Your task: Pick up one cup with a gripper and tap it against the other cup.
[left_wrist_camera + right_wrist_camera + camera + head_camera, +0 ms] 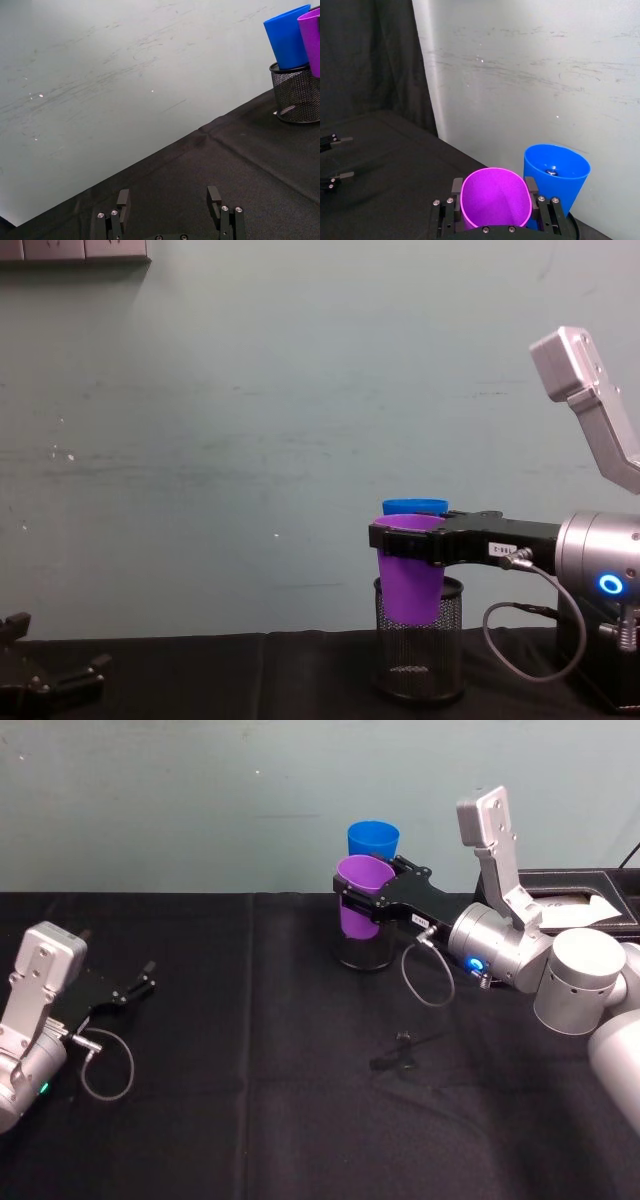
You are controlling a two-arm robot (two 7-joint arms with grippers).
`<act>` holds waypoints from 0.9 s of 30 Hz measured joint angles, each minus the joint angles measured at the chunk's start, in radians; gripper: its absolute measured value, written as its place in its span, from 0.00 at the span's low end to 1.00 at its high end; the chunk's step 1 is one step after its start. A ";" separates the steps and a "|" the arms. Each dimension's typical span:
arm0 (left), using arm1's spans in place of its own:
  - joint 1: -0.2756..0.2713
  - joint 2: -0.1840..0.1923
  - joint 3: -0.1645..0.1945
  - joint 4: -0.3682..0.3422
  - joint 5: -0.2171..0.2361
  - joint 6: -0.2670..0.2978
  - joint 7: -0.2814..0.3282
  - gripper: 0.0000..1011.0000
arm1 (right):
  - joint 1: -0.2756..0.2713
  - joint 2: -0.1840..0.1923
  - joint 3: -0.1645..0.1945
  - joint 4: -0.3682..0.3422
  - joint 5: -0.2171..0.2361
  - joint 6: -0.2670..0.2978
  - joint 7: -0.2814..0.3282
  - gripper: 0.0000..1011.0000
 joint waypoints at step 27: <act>0.000 0.000 0.000 0.000 0.000 0.000 0.000 0.99 | 0.000 0.000 0.000 0.000 0.000 0.000 0.000 0.74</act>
